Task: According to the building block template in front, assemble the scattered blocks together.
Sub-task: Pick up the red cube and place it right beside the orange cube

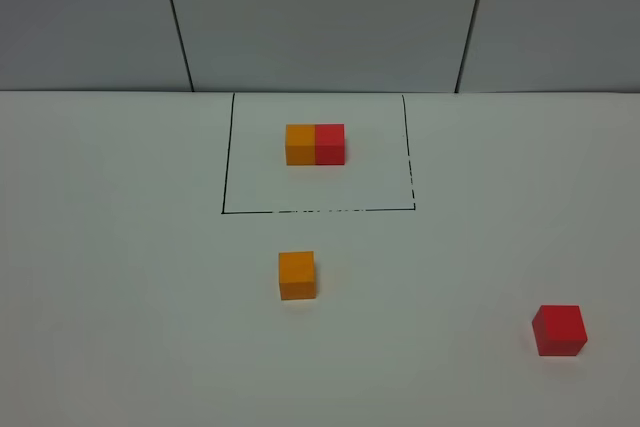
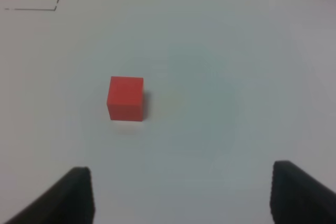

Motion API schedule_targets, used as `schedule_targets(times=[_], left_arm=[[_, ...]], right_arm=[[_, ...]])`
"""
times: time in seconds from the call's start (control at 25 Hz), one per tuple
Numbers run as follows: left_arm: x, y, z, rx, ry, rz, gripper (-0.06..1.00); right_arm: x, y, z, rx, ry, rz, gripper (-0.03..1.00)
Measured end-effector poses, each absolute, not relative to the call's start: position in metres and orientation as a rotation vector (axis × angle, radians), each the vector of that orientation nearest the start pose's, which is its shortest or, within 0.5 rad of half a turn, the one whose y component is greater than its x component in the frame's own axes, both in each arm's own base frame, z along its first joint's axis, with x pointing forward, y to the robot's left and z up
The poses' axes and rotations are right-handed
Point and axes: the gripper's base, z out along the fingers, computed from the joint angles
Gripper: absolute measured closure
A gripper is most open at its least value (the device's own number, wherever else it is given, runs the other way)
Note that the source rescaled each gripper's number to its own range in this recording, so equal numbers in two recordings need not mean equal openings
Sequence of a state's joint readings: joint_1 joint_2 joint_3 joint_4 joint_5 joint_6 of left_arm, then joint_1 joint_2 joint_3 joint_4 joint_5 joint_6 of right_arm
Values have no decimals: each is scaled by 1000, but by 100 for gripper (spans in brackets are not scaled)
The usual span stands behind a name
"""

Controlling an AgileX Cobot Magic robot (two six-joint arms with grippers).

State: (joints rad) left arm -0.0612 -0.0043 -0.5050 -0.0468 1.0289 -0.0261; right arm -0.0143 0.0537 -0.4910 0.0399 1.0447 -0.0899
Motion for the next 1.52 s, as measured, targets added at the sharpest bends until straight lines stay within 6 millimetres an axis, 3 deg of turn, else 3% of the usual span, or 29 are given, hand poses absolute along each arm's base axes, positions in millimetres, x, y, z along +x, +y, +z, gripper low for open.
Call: schedule_targets(times=[0.56,0.68,0.8,0.92,1.08,1.2,1.36,1.52], left_arm=[[-5,-3,281,37,2004,-113,11],[-5,-3,281,37,2004,-113,11],[-5,-3,281,37,2004,-113,11],[-5,-3,281,37,2004,-113,11],[-5,-3,281,37,2004,-113,11],[-5,-3,281,37,2004,-113,11],[-5,-3,281,37,2004,-113,11],[-5,-3,281,37,2004,-113,11]], right_arm=[[5,3,276,-79,2089,-15,52],[5,4,276,-72,2089,-2,36],[6,7,276,-70,2090,53,6],[13,11,277,-66,2137,124,-3],[38,14,285,-35,2240,185,-3],[67,13,299,-16,2305,198,-3],[116,13,319,-28,2418,203,-3],[164,13,324,-30,2527,214,-3]])
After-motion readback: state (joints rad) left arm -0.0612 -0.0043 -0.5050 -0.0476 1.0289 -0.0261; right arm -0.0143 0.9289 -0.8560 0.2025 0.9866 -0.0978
